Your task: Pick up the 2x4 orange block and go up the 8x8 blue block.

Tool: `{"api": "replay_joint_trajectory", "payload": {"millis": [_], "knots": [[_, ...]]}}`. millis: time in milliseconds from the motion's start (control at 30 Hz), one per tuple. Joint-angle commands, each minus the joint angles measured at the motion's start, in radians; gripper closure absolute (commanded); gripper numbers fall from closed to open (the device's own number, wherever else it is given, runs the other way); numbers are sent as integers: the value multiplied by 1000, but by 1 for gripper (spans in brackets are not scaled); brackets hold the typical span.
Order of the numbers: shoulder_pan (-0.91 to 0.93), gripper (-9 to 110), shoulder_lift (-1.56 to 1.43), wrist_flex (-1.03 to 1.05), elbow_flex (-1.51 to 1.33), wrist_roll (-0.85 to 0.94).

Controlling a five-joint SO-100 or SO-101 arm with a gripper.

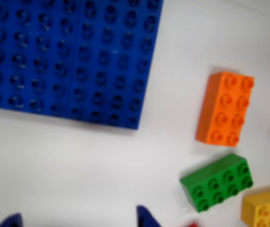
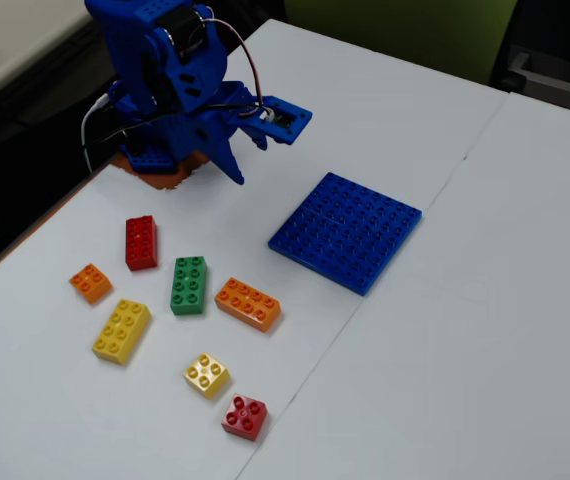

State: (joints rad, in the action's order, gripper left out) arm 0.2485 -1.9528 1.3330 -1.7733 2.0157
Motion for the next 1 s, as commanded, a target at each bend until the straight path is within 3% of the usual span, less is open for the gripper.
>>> {"api": "replay_joint_trajectory", "payload": {"millis": [0, 400, 967], "knots": [[67, 72, 117, 3, 140, 78], [207, 69, 436, -78, 367, 207], [305, 62, 788, -178, 690, 152]]}}
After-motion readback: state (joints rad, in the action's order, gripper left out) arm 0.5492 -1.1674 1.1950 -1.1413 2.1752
